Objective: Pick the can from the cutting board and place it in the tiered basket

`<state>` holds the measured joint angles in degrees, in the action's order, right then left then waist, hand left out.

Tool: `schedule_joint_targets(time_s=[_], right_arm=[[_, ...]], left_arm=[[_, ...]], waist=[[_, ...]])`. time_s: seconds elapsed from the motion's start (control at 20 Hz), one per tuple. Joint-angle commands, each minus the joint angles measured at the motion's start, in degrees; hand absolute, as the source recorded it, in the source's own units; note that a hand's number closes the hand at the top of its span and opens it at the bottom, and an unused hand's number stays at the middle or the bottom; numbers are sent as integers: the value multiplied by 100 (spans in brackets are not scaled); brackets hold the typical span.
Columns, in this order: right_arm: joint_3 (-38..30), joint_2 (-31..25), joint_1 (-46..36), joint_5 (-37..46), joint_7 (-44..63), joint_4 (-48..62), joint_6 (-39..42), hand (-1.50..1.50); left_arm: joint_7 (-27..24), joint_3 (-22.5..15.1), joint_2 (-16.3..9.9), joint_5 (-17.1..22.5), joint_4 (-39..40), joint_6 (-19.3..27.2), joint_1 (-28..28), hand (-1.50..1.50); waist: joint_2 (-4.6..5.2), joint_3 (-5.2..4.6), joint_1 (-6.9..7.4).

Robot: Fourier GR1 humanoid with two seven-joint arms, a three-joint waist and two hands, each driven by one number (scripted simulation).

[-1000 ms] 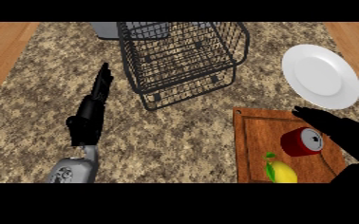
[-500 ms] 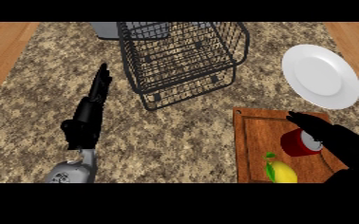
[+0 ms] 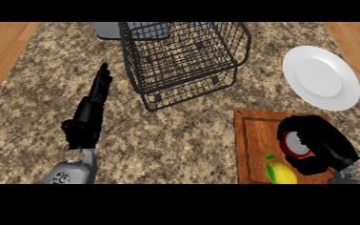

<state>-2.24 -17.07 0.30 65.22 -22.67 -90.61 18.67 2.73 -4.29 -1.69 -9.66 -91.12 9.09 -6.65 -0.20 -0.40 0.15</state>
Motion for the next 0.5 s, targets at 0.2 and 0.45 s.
schedule_joint_targets(time_s=[0.2,0.45], right_arm=[[2310,1509,-502,2440,2730,-15,725,150],[3668,1690,-924,2161,4802,173,964,150]], left_arm=[[26,-247,132,-94,150,-54,-175,0],[-5,-180,165,-76,317,-22,-320,0]], waist=[[55,-15,377],[46,31,314]])
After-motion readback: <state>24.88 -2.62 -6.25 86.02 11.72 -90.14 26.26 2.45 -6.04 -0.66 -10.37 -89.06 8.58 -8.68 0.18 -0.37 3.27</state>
